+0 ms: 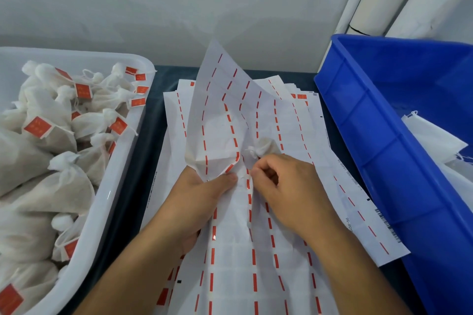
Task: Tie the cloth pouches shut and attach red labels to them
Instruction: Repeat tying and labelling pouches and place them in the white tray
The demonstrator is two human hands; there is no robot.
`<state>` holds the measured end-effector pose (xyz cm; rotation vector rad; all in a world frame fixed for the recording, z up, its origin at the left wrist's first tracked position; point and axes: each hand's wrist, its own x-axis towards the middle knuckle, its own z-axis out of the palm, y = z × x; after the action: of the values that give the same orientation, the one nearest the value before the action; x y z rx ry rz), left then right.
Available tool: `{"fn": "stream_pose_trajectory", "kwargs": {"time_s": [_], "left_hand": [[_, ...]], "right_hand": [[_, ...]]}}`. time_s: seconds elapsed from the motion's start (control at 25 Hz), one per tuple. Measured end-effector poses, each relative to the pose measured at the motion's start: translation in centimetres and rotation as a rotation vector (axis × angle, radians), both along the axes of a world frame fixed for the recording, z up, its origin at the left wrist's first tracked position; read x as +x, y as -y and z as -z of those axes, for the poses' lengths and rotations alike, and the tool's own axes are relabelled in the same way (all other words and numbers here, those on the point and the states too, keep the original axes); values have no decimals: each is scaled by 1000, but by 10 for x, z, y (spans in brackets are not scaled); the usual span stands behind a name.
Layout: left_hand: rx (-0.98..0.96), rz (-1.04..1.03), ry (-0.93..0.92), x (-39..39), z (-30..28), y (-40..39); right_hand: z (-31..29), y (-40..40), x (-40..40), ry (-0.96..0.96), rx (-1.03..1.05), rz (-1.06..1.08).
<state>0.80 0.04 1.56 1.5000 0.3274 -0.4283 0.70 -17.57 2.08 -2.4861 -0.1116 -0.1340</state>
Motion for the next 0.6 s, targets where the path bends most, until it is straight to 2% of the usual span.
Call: {"fn": "stream_pose_trajectory", "kwargs": {"time_s": [0.16,0.32,0.48,0.6], "left_hand": [[138,-74,35,1,-7,-1],[305,-129,191,4,-8,-7],[559,-155,348,2,1,-10],[704,-117,428,1,5,-11]], "right_hand": [[2,2,1,-56,202,76],[2,4,4,-74,309,121],[-1,7,7,-61,441,189],[-7,11,9,-59,643,243]]}}
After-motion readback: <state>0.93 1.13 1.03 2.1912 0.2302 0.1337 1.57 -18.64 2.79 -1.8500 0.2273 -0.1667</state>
